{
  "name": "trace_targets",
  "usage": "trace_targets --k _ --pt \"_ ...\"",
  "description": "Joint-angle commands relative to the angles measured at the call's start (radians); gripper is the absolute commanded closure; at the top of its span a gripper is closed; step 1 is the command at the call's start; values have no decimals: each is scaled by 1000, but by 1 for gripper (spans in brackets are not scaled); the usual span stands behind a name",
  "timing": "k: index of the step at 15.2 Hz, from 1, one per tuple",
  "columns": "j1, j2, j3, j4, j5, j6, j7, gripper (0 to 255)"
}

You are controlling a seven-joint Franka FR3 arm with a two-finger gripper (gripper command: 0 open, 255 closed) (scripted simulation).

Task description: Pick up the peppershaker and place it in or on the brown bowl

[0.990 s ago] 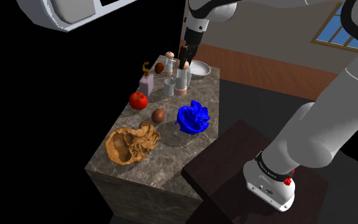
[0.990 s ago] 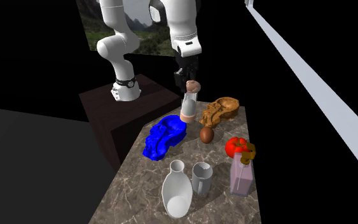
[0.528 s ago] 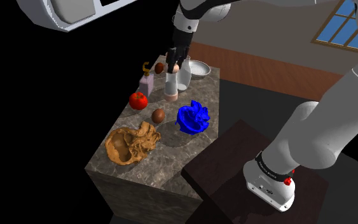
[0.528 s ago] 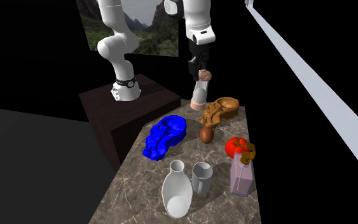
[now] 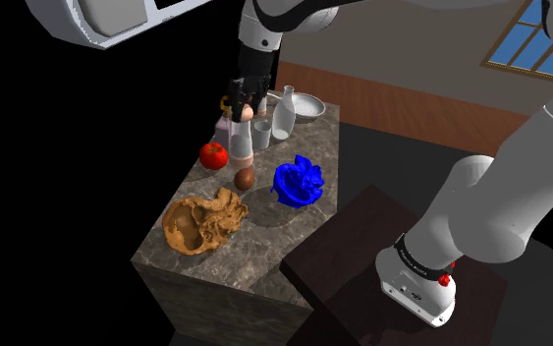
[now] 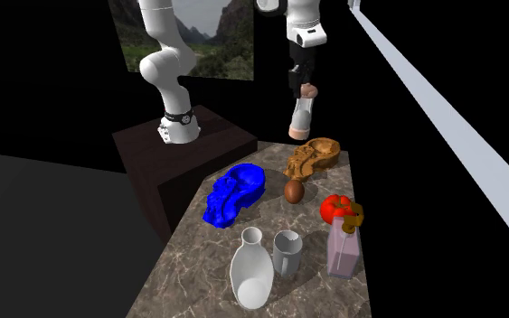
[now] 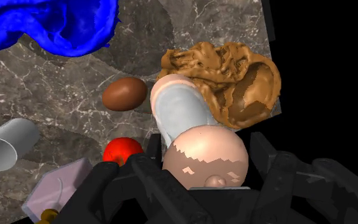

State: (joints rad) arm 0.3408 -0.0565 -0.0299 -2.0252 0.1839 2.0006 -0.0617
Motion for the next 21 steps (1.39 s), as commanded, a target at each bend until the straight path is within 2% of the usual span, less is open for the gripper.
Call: trace_targets --k 1,7,21 --pt "25 5 28 9 0 5 55 255" --pt "99 61 108 104 -12 -7 218 255" --pt "103 114 111 -23 1 171 190 255"
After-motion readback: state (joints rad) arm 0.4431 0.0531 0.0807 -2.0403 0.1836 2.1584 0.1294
